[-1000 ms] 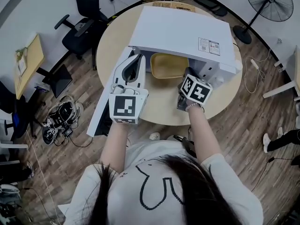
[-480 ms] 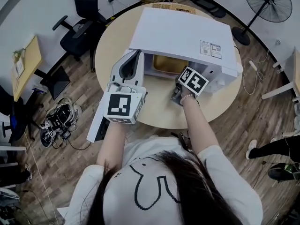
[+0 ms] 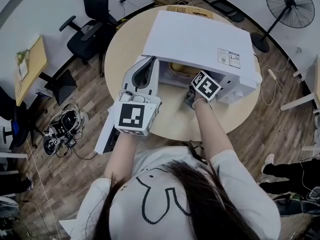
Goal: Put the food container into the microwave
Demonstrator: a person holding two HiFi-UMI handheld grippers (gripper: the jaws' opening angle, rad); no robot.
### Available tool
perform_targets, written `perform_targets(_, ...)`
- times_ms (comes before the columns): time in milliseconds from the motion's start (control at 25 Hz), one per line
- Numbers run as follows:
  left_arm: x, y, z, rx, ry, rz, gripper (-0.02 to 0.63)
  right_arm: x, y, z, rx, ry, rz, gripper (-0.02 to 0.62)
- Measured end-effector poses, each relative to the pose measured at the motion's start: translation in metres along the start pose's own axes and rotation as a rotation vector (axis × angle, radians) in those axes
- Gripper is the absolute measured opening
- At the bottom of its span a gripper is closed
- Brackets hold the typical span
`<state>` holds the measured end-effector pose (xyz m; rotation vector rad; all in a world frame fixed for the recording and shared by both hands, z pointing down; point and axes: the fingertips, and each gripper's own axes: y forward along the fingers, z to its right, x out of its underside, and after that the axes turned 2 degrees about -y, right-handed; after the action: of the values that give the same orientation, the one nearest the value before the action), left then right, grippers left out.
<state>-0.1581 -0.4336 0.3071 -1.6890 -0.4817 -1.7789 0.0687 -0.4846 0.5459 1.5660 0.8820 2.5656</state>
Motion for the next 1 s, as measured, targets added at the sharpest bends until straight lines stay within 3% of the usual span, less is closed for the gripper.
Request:
perform_targets(400,0.002,0.001,0.005,0.023,-0.002,-0.016,0.008,-0.007,-0.005,-0.001,-0.010,-0.040,0.066,0.046)
perform_targets(760,0.007,-0.002,0.013,0.031,-0.030,-0.041,0.008,-0.011,-0.037,-0.013,-0.149,-0.127,0.049,0.049)
perform_targets(1000,0.005,-0.005,0.019,0.025,-0.038,-0.055,0.008,-0.016,-0.062,-0.014,-0.198,-0.170,0.026,0.049)
